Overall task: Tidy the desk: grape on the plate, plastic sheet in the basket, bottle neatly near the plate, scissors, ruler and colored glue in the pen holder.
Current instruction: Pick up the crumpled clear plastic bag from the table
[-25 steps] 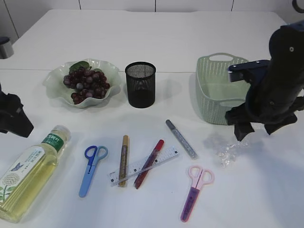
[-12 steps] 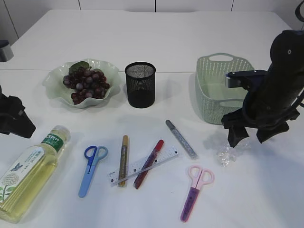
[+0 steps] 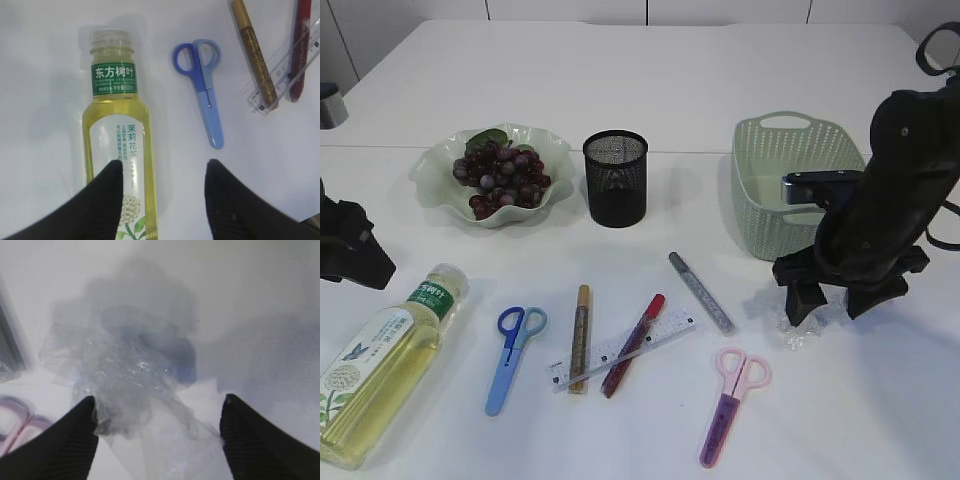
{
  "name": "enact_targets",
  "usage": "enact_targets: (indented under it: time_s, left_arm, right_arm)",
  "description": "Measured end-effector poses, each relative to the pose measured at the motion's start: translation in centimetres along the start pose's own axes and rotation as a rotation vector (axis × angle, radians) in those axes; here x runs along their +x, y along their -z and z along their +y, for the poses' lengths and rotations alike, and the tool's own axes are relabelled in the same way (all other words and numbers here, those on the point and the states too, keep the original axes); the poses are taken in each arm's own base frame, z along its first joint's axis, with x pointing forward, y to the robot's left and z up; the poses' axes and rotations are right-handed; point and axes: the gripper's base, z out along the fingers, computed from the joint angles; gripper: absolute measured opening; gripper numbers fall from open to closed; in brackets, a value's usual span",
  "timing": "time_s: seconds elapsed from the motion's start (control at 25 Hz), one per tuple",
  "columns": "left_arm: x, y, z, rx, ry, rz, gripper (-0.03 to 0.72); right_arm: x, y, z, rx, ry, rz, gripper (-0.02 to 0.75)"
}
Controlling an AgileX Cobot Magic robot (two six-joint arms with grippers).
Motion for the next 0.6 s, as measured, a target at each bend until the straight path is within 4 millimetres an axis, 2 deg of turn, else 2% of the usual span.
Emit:
enact_targets:
  time_s: [0.12, 0.16, 0.2, 0.32, 0.52, 0.6]
  left_arm:
    - [0.00, 0.00, -0.01, 0.001, 0.001, 0.000, 0.385]
    - [0.00, 0.00, -0.02, 0.002, 0.002, 0.000, 0.385]
    - [0.00, 0.00, -0.02, 0.002, 0.002, 0.000, 0.384]
    - [-0.01, 0.00, -0.03, 0.003, 0.003, -0.001, 0.383]
    - [-0.01, 0.00, -0.03, 0.003, 0.003, -0.001, 0.382]
    - [-0.01, 0.00, -0.03, 0.003, 0.003, -0.001, 0.382]
  right_arm:
    - [-0.04, -0.35, 0.09, -0.012, -0.004, 0.006, 0.540]
    - [-0.07, -0.44, 0.11, -0.015, -0.006, 0.004, 0.482]
    - [-0.07, -0.44, 0.11, -0.015, -0.006, 0.004, 0.482]
    - [-0.12, -0.52, 0.15, -0.020, -0.010, 0.000, 0.408]
    - [-0.14, -0.52, 0.18, -0.023, -0.010, -0.002, 0.330]
    - [-0.14, -0.52, 0.18, -0.023, -0.010, -0.002, 0.270]
